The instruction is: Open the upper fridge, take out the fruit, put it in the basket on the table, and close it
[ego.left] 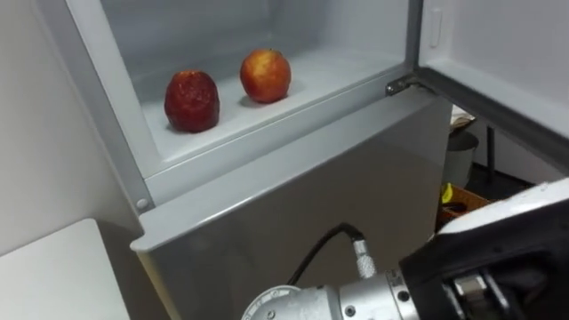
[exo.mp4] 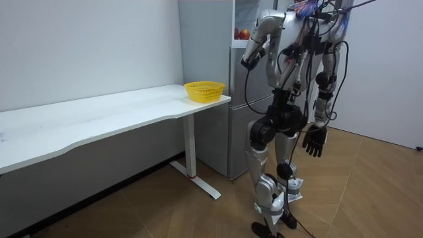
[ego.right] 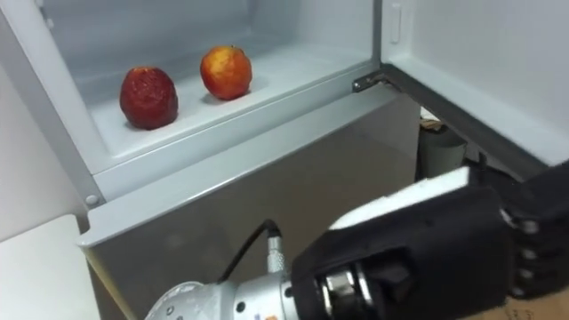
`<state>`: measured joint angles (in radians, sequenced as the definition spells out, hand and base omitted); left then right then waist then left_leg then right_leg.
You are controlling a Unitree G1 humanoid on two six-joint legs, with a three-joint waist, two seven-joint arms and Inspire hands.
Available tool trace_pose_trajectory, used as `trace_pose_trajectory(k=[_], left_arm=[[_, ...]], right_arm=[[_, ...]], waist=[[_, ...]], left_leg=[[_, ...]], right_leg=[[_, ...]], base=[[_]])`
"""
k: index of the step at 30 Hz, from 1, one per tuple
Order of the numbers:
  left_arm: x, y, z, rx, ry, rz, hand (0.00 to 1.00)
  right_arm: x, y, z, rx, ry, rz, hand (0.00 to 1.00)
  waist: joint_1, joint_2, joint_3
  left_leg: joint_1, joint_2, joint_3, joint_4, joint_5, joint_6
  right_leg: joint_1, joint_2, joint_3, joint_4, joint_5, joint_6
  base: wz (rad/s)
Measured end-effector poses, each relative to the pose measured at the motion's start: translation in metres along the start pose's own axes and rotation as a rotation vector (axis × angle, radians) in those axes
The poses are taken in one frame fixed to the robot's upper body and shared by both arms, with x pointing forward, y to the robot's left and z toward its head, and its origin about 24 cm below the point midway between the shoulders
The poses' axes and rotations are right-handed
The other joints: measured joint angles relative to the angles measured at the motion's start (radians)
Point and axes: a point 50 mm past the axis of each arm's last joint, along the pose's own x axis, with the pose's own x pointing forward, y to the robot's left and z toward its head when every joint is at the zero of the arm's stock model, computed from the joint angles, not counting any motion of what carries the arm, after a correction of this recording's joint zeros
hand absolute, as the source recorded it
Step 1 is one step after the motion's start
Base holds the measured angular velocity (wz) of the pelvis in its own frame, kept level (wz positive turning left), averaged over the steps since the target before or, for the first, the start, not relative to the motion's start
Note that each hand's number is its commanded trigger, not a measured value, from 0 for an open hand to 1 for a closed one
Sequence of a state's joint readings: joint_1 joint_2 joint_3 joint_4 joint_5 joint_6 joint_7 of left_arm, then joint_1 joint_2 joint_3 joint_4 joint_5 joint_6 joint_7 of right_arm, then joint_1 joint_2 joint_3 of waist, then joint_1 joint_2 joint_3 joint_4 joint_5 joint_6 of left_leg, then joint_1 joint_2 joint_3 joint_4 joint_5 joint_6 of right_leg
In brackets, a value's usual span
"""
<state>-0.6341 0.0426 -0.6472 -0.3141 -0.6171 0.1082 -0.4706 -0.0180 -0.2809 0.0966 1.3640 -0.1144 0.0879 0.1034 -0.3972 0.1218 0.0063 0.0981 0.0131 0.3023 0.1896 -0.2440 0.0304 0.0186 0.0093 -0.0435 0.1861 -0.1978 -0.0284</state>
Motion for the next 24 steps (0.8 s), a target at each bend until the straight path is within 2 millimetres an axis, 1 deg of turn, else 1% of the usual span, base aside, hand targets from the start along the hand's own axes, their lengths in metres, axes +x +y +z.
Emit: trace_pose_trajectory(k=[2,8,15,19,21,23,24], left_arm=[[0.003,0.0,0.003,0.015,-0.001,-0.015,0.0],[0.009,0.004,0.005,0.039,0.011,-0.027,0.0],[0.009,0.005,0.005,0.05,0.015,-0.006,0.0],[0.008,0.006,0.005,0.066,0.025,0.003,0.0],[0.005,0.007,0.004,0.069,0.035,0.009,0.0],[-0.002,0.01,0.001,0.093,0.069,0.032,0.0],[-0.009,0.012,0.0,0.119,0.084,0.06,0.0]], right_arm=[[0.0,0.0,0.0,0.001,-0.001,0.0,0.0],[0.0,0.001,-0.001,-0.006,0.004,0.006,0.0],[0.0,0.002,-0.003,-0.017,0.017,0.011,0.0],[0.0,0.002,-0.008,-0.006,0.041,0.009,0.0],[0.0,0.002,-0.009,-0.007,0.049,0.009,0.0],[0.0,0.004,-0.01,-0.009,0.048,0.012,0.0],[0.0,0.003,-0.009,-0.01,0.041,0.01,0.0]], waist=[[-0.013,0.0,-0.0001],[-0.02,0.0,0.0002],[-0.022,0.0,0.0006],[-0.004,0.0,0.001],[0.004,-0.004,0.0038],[0.028,-0.013,0.0094],[0.043,-0.014,0.0101]], left_leg=[[0.002,0.0,-0.001,0.0,0.0,0.0],[0.01,0.001,-0.001,-0.003,0.0,0.0],[0.015,0.002,-0.003,-0.004,0.0,0.0],[0.016,0.002,-0.003,-0.004,0.0,0.0],[0.022,0.002,-0.004,-0.005,0.0,0.0],[0.035,0.004,-0.005,-0.01,0.0,0.0],[0.036,0.004,-0.005,-0.012,0.0,0.0]], right_leg=[[0.0,0.001,0.006,0.001,0.0,0.0],[0.003,0.004,0.013,0.002,0.001,-0.001],[0.008,0.005,0.014,-0.001,0.001,-0.001],[0.008,0.004,0.011,0.001,0.001,-0.001],[0.018,0.005,0.009,0.0,0.001,-0.001],[0.031,0.007,0.01,0.003,0.001,-0.002],[0.033,0.008,0.009,0.003,0.001,-0.003]], base=[[-0.09],[-0.05],[0.0],[0.01],[0.02],[-0.02],[0.0]])
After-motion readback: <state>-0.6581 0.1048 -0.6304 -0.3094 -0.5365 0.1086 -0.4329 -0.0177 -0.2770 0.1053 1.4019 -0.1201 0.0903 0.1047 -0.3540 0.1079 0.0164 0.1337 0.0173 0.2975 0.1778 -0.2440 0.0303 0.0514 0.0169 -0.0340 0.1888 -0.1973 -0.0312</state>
